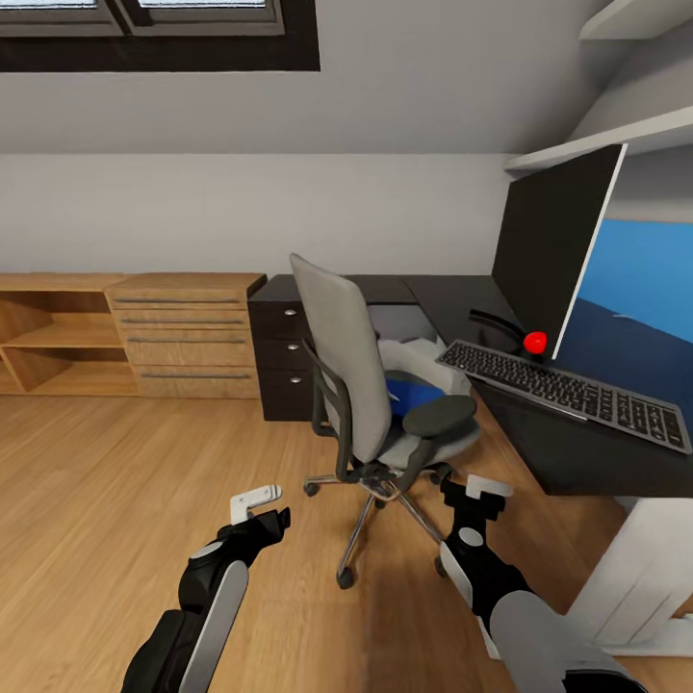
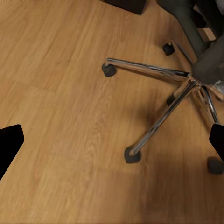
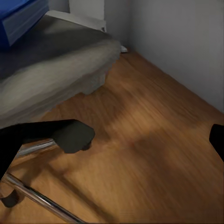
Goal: In the bedroom, organize the workspace by keeping the computer under the desk, ensuring the monitor is on the desk, placing the keyboard on the desk next to the monitor, placing the mouse on the desk next to the keyboard, moving the folder from the swivel chair onto the desk next to the mouse, stacking the notebook on top of the folder with the pen on top of the notebook, and positioning the swivel chair next to the desk.
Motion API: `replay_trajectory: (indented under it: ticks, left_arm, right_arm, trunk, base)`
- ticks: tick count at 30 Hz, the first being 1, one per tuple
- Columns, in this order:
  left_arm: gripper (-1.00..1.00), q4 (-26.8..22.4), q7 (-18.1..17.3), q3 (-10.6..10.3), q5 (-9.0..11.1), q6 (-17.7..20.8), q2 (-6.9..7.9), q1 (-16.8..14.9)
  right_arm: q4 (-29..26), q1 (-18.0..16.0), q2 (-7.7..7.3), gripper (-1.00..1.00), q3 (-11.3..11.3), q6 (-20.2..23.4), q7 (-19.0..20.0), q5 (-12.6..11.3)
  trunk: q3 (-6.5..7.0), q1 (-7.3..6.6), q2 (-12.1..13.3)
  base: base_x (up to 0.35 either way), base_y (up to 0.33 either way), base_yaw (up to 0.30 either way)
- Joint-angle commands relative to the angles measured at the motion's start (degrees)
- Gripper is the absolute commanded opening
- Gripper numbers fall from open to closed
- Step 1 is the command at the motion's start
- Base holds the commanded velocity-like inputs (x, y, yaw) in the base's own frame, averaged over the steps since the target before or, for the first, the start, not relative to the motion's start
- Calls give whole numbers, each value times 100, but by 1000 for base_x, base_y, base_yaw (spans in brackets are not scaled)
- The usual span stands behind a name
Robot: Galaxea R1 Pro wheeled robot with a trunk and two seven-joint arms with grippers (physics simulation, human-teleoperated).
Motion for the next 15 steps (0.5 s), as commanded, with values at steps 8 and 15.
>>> replay_trajectory:
  ticks: [8, 15]
  left_arm:
    - [100, -6, 59, -7, 49, 5, 1, -4]
    - [100, 2, 65, -7, 44, 7, 1, -4]
  right_arm:
    - [5, -4, 15, 100, 4, -34, 12, 13]
    - [-10, -4, 58, 100, 50, -51, 25, 50]
  trunk:
    - [-6, 2, -2]
    - [-6, 2, -2]
  base:
    - [159, 0, 0]
    - [12, 0, 0]
